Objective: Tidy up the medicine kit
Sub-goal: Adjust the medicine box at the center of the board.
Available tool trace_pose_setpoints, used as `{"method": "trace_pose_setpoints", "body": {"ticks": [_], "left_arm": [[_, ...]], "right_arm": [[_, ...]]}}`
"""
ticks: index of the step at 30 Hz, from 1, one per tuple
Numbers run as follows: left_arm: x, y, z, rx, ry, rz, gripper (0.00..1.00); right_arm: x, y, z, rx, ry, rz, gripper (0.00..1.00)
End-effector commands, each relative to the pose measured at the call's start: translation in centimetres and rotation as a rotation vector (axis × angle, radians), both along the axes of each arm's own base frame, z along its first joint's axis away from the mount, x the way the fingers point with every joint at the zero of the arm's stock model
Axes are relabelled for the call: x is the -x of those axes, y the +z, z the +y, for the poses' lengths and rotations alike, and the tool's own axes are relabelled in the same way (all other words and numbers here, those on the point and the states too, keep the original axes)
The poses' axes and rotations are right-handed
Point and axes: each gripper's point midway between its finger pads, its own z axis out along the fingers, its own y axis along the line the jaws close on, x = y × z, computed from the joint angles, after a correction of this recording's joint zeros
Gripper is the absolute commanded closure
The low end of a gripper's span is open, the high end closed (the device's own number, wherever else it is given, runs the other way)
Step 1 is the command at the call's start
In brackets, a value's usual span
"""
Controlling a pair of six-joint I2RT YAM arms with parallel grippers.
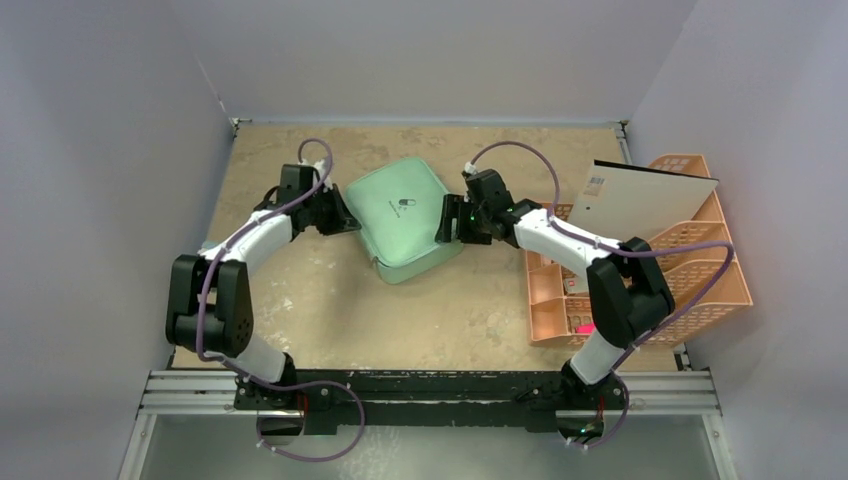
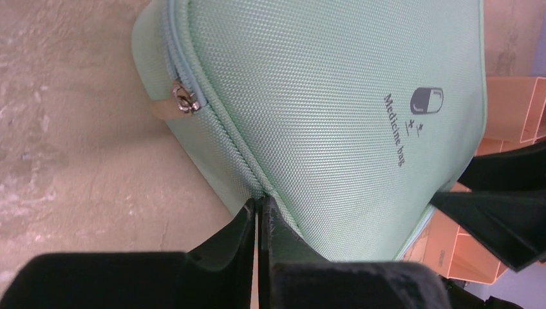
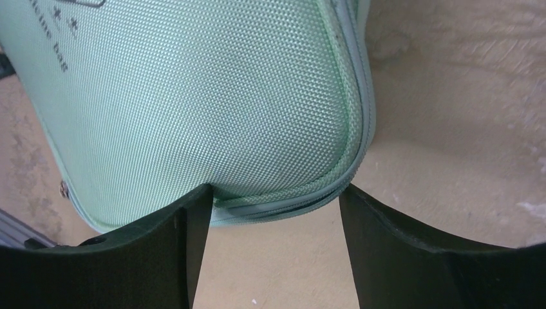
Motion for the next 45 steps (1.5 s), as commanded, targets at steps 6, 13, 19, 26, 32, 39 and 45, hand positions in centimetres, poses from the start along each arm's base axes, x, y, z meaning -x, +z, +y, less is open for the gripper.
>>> {"method": "trace_pose_setpoints", "body": {"ticks": [6, 13, 19, 26, 32, 39, 45], "left_arm": [[3.3, 1.3, -1.4, 0.086, -0.002, 0.008, 0.97], [2.5, 6.2, -2.1, 0.135, -0.036, -0.094, 0.86], [1.2, 9.3, -1.4, 0.147, -0.07, -0.165, 0.78], [0.1, 12.0, 2.4, 0.237, -0.066, -0.185, 0.77], [0.0, 10.0, 3.9, 0.152, -0.038, -0.156, 0.75], [-1.7, 8.3, 4.8, 0.138, -0.002, -0.13, 0.68], [-6.0, 6.6, 7.0, 0.032, 0.064, -0.109, 0.53]], "right_arm": [[-4.8, 2.3, 0.2, 0.079, 0.011, -0.139, 0.25], [-3.2, 5.4, -0.8, 0.031, -0.057, -0.145, 0.19], [0.0, 6.0, 0.0, -0.044, -0.127, -0.074, 0.17], [3.7, 7.1, 4.0, -0.085, -0.163, -0.111, 0.27], [6.6, 6.6, 8.8, -0.128, -0.198, -0.068, 0.32], [8.0, 3.9, 11.0, -0.047, -0.33, -0.017, 0.32], [6.6, 1.8, 10.7, 0.0, -0.284, -0.044, 0.32]]}}
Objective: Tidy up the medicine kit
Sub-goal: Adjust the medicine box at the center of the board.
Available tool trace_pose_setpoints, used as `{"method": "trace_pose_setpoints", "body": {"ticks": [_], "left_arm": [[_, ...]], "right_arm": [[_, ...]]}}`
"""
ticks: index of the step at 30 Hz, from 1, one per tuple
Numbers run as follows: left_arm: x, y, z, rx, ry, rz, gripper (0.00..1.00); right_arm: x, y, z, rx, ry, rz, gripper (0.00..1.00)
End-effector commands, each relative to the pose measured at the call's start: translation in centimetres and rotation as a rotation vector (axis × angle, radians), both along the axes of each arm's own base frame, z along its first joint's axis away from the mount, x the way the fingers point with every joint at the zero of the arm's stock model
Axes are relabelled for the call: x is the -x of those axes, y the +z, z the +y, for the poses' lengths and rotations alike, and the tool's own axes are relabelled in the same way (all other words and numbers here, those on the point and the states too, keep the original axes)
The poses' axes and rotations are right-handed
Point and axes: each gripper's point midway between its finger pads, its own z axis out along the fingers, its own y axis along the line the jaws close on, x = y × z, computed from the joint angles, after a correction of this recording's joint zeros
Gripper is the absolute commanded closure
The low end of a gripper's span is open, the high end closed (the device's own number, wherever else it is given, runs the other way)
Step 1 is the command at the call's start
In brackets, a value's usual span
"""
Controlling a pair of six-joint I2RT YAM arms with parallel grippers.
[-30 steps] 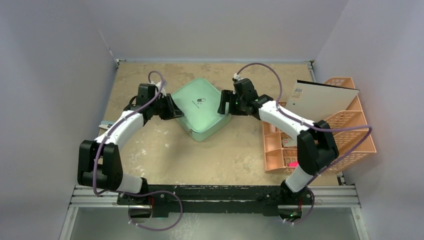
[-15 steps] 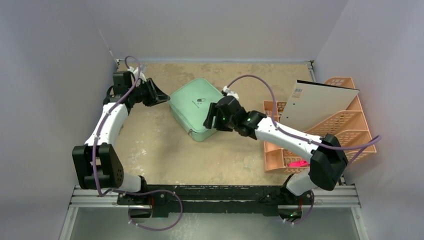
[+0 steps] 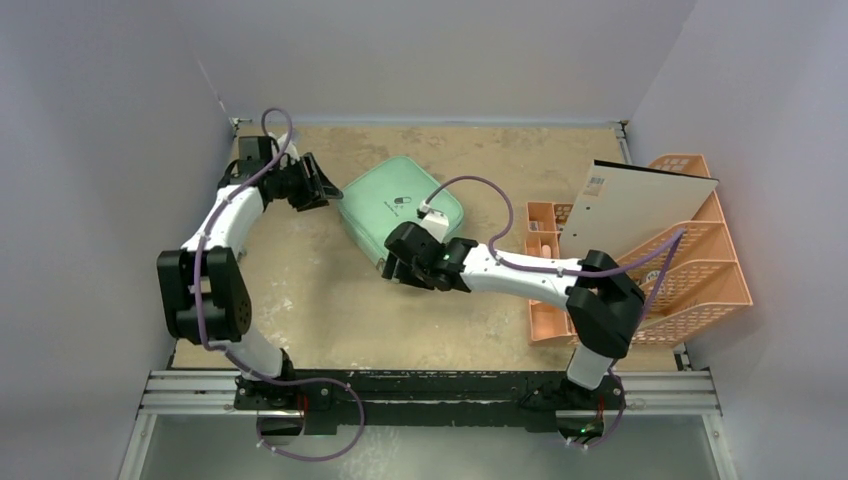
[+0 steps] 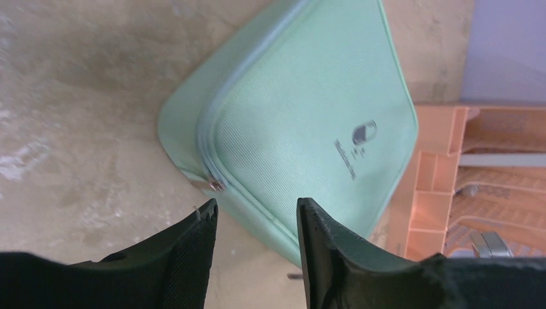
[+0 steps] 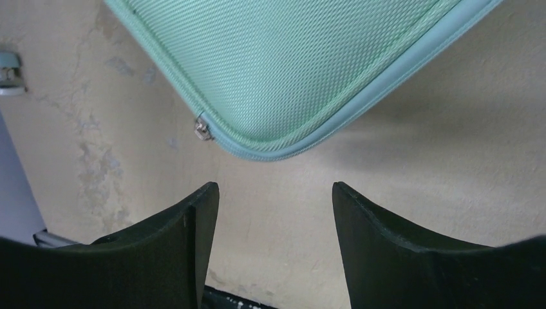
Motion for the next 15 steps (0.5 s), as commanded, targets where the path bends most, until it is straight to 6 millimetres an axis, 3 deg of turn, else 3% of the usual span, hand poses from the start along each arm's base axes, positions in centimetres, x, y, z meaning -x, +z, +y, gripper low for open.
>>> {"method": "trace_pose_setpoints", "body": {"ticks": [1, 4, 9, 12, 15], "left_arm": [[-4.1, -0.1, 2.2, -0.103, 0.048, -0.048, 0.52], [-6.1, -1.5, 2.0, -0.09, 0.014, -0.036, 0.5], [-8.6, -2.5, 1.2, -0.029, -0.026, -0.02, 0.51], [-8.9, -3.8, 0.4, 0.037, -0.039, 0.025, 0.58], [-7.9, -6.3, 0.9, 0.006, -0.016, 0.132, 0.66]], "right_arm": [[-2.8, 0.5, -1.3, 0.033, -0.049, -0.067, 0.32], [-4.0, -0.1, -2.8, 0.051, -0.067, -0.063, 0.29], [-5.5, -0.4, -2.2, -0.064, 0.072, -0.062, 0.32], [-5.9, -0.5, -2.1, -0.073, 0.155, -0.065, 0.33], [-5.9, -0.4, -1.9, -0.09, 0.223, -0.077, 0.35]]}}
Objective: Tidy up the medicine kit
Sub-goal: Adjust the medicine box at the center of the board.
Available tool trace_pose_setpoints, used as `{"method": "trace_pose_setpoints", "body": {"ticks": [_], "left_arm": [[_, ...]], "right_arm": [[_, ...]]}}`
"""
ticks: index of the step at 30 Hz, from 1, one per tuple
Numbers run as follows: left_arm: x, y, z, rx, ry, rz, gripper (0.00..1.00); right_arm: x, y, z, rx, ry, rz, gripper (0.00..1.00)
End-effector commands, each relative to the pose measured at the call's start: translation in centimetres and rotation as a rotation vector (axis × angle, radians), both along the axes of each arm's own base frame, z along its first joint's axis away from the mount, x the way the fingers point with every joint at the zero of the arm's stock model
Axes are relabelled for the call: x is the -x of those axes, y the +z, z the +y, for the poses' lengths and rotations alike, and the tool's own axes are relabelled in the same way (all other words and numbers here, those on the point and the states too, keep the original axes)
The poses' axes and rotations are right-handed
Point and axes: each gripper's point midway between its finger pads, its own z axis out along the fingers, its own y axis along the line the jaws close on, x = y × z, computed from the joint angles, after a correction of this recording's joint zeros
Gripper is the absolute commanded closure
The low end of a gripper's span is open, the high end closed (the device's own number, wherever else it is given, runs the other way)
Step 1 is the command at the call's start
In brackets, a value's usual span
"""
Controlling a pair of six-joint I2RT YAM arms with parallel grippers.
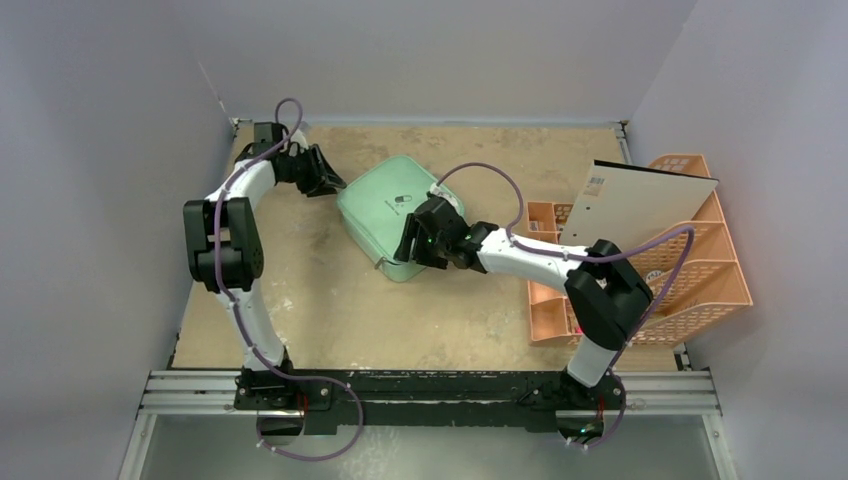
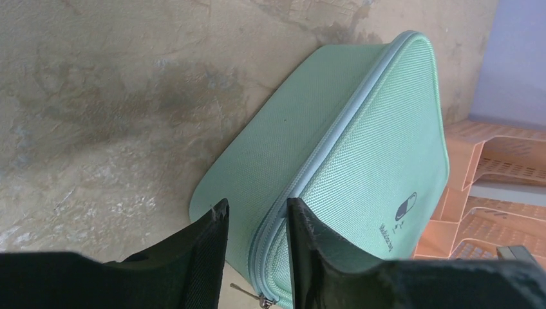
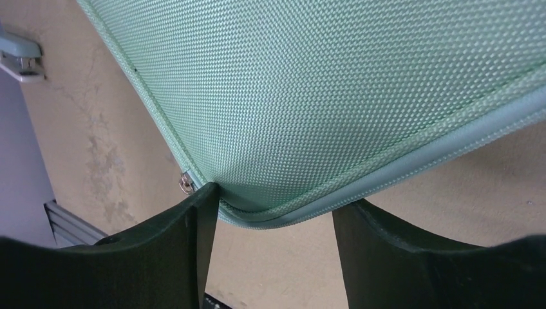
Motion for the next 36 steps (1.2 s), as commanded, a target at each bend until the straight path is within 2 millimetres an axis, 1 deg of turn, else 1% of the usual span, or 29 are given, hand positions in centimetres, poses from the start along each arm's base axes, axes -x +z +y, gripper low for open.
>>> {"method": "trace_pose_setpoints", "body": {"ticks": [1, 3, 6, 7, 8, 12, 15, 17, 19, 21, 23, 24, 25, 29, 33, 36], "left_arm": [[0.9, -1.4, 0.4, -0.013, -0.003, 0.094, 0.68], [2.3, -2.5, 0.8, -0.042, -0.01, 0.153, 0.71], [4.2, -1.9, 0.5, -0.035, -0.014, 0.149, 0.76], [4.9, -1.9, 0.5, -0.041, -0.005, 0.143, 0.77], [5.5, -1.6, 0.7, -0.053, 0.005, 0.136, 0.78], [8.1, -1.9, 1.5, -0.113, 0.032, 0.163, 0.78], [9.4, -1.0, 1.7, -0.131, 0.048, 0.14, 0.78], [9.5, 0.4, 2.0, -0.149, 0.07, 0.094, 0.78], [9.5, 2.0, 2.2, -0.159, 0.089, 0.045, 0.76], [9.4, 3.3, 2.2, -0.163, 0.1, 0.011, 0.73], [9.2, 4.3, 2.2, -0.156, 0.109, -0.029, 0.72], [9.0, 5.1, 2.0, -0.145, 0.107, -0.065, 0.71], [9.1, 5.4, 1.8, -0.131, 0.106, -0.091, 0.69], [9.2, 7.3, 1.4, -0.106, 0.121, -0.182, 0.67], [9.6, 8.2, 0.4, -0.06, 0.065, -0.215, 0.66], [10.2, 8.3, -0.7, -0.011, -0.001, -0.209, 0.66]], "right_arm": [[-1.2, 0.9, 0.2, -0.03, 0.128, -0.089, 0.36], [-1.4, 1.2, 0.0, -0.022, 0.167, -0.114, 0.37], [-2.2, 1.1, -1.1, 0.022, 0.204, -0.145, 0.37], [-2.8, 1.1, -1.6, 0.027, 0.201, -0.163, 0.37], [-2.9, 1.1, -1.8, 0.006, 0.222, -0.161, 0.38], [-4.2, 2.0, -2.5, -0.003, 0.258, -0.206, 0.39], [-4.5, 2.9, -3.2, 0.04, 0.282, -0.228, 0.39], [-4.1, 3.8, -4.0, 0.061, 0.276, -0.231, 0.39], [-4.1, 4.8, -5.0, 0.077, 0.223, -0.247, 0.4], [-3.1, 5.3, -5.7, 0.065, 0.179, -0.233, 0.41], [-1.9, 5.3, -5.7, 0.041, 0.164, -0.224, 0.41], [-1.4, 5.3, -5.6, 0.038, 0.161, -0.224, 0.41], [-0.8, 5.2, -5.4, 0.039, 0.16, -0.225, 0.41], [0.9, 5.2, -3.8, 0.066, 0.161, -0.257, 0.41], [1.2, 4.7, -2.6, 0.096, 0.127, -0.28, 0.44], [1.0, 3.8, -1.8, 0.141, 0.105, -0.293, 0.46]]}}
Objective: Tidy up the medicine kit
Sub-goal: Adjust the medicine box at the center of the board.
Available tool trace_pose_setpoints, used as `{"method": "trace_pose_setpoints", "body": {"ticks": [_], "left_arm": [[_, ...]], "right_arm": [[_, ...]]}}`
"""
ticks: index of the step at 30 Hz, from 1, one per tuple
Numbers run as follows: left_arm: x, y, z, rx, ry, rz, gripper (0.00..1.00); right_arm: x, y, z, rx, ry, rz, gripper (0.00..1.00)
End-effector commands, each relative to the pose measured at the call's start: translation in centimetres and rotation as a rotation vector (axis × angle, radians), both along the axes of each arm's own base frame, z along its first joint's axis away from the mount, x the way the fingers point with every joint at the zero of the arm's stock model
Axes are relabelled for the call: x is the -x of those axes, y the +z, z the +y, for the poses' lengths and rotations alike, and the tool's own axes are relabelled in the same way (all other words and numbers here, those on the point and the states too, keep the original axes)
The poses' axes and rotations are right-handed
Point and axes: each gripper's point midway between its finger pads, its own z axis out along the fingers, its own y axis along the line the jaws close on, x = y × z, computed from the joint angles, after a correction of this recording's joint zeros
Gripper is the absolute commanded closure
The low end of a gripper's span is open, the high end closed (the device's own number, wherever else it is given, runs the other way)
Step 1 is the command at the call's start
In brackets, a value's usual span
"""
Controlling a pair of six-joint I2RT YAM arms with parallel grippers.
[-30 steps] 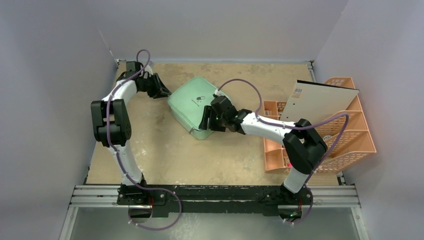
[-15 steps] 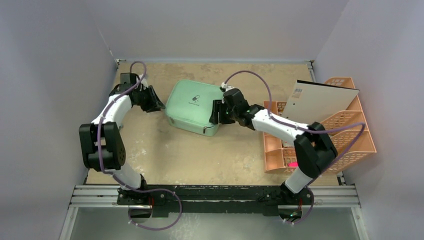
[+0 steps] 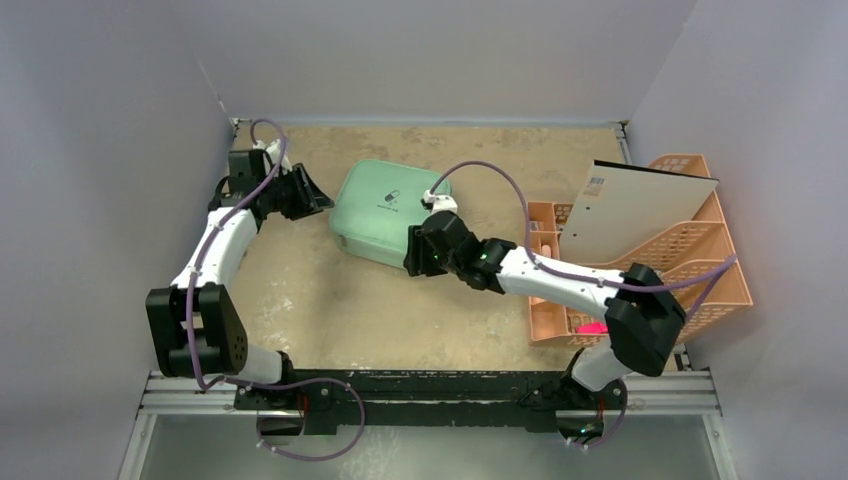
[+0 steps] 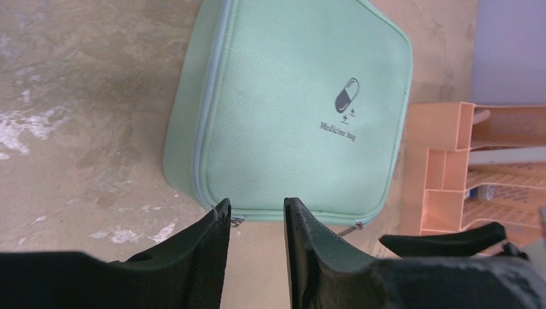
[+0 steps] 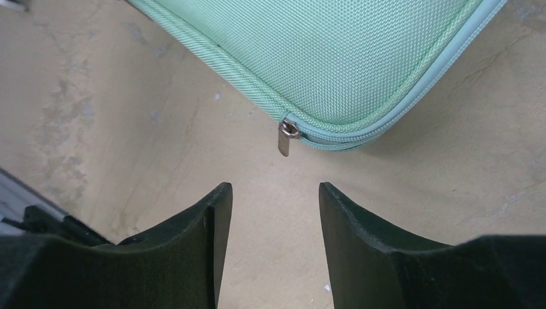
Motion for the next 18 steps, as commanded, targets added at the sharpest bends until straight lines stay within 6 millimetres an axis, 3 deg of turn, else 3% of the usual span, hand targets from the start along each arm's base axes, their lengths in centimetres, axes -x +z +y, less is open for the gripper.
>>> {"method": "trace_pose_setpoints", "body": {"ticks": [1, 10, 18], "left_arm": [[0.3, 1.5, -1.7, 0.07, -0.103, -0.054, 0.66], [1.1, -0.5, -0.7, -0.006, -0.09, 0.011, 0.65], [1.2, -0.6, -0.8, 0.002, -0.1, 0.019, 0.65]], "right_arm": [[-1.7, -0.8, 0.4, 0.056, -0.124, -0.061, 0.46], [-2.1, -3.4, 2.7, 0.147, -0.16, -0.046, 0.47], [-2.7, -4.2, 2.2, 0.244, -0.204, -0.074, 0.51]]}}
